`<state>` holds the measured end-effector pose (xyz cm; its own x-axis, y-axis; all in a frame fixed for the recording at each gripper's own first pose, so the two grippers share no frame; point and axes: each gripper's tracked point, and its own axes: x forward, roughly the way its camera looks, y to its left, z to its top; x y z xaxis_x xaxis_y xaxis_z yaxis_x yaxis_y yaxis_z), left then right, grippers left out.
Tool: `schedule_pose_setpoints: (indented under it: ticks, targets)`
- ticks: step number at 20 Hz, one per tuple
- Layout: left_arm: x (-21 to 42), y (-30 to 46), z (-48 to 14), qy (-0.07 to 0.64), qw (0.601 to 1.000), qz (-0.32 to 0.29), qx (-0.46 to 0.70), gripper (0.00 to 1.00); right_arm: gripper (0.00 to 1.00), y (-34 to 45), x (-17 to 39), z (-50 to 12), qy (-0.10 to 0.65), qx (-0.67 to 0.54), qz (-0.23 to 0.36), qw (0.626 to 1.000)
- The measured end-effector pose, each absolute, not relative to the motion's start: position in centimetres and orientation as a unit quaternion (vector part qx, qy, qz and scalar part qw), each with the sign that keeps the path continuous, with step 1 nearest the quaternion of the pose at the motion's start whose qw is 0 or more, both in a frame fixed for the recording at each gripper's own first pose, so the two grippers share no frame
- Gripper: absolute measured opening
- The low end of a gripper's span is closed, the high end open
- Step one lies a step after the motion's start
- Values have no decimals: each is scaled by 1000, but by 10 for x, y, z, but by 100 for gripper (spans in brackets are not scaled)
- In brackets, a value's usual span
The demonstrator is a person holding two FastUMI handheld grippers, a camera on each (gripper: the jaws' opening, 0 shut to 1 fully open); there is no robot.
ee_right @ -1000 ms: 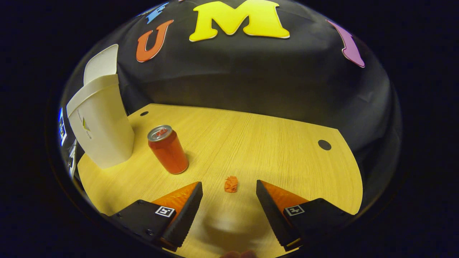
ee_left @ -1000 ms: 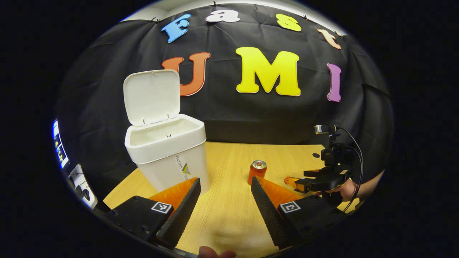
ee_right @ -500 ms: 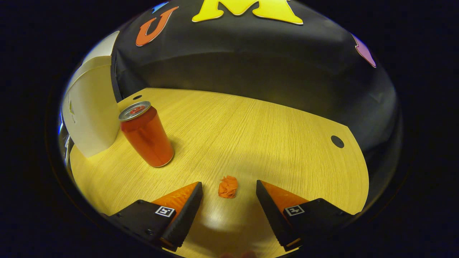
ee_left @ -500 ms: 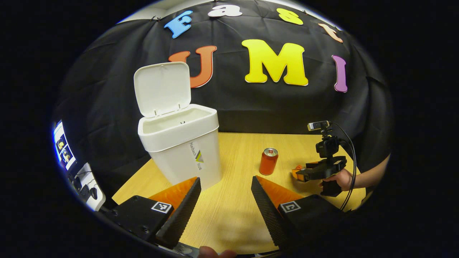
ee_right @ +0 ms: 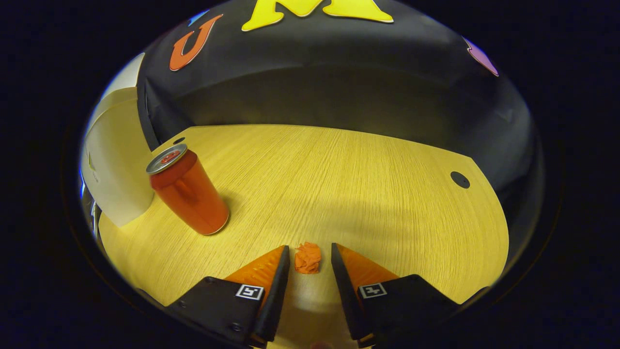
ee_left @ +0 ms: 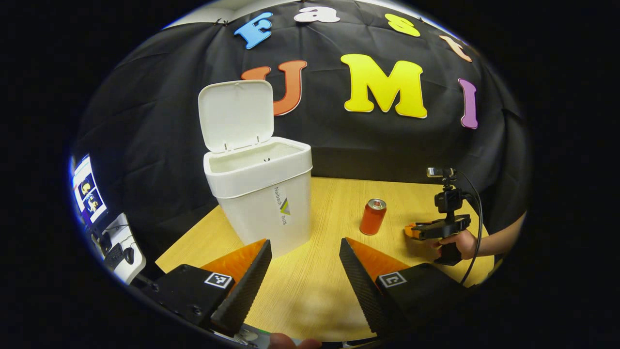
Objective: Press the lid of the desktop garbage bin to open it, pick up the crumpled paper on the desktop and throw it into the bin, then pick up the pop can on the desktop and drop it into the bin, and finally close the garbage bin lid.
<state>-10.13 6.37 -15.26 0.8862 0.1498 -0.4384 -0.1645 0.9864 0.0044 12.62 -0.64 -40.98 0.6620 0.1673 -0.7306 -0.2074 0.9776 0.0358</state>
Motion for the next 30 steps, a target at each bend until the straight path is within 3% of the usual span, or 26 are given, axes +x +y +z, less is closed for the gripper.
schedule_pose_setpoints:
  ticks: [2, 5, 7, 11, 21, 30]
  targets:
    - [-103, 66, -151, 219, 972, 82, -13, 93, 42, -7, 126, -410, 399, -27, 102, 911]
    - [-108, 68, -154, 222, 971, 81, -18, 94, 38, -2, 126, -412, 401, -43, 109, 908]
    - [-111, 74, -155, 223, 971, 85, -15, 93, 23, -2, 126, -409, 400, -50, 109, 909]
    - [-116, 84, -153, 220, 971, 91, -13, 93, 22, 5, 114, -402, 414, -29, 113, 903]
    - [-105, 86, -149, 195, 978, 74, -25, 94, 22, 35, 84, -291, 344, 1, 137, 929]
    - [-105, 122, -152, 176, 977, 106, -52, 94, 22, 125, 83, -152, 246, -27, 227, 942]
